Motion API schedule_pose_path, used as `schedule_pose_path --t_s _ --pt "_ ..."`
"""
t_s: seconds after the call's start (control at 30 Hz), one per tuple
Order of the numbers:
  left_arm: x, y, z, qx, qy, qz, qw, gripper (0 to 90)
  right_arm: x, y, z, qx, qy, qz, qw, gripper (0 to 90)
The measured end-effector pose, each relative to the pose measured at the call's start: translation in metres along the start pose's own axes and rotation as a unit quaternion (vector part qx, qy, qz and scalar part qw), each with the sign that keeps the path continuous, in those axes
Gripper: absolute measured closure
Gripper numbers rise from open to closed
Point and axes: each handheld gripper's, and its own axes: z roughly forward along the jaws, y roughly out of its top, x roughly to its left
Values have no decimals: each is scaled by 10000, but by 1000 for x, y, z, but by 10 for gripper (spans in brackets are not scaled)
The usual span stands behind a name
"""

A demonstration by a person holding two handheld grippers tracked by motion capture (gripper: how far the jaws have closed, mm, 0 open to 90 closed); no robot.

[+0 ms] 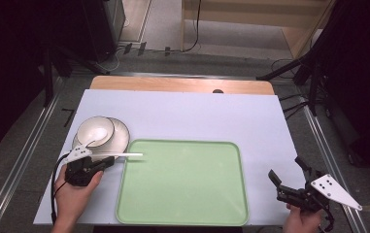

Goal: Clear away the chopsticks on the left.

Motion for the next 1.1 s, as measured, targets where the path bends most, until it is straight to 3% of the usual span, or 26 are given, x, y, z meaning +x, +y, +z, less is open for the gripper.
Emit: schedule_pose_path --t_s 0.07,0.27,0.63,1.1 --pt "1 3 5 85 147 -3 9999 900 1 0 1 37 14 -13 10000 14" --pt "4 10 19 275 255 13 9993 900 4 0 3 96 74 -90 9999 14" --pt "2 22 36 380 292 118 9988 900 7 -1 6 179 145 -128 9997 14" --pt "2 38 56 500 603 255 9966 900 10 -2 9 265 213 -136 9993 14"
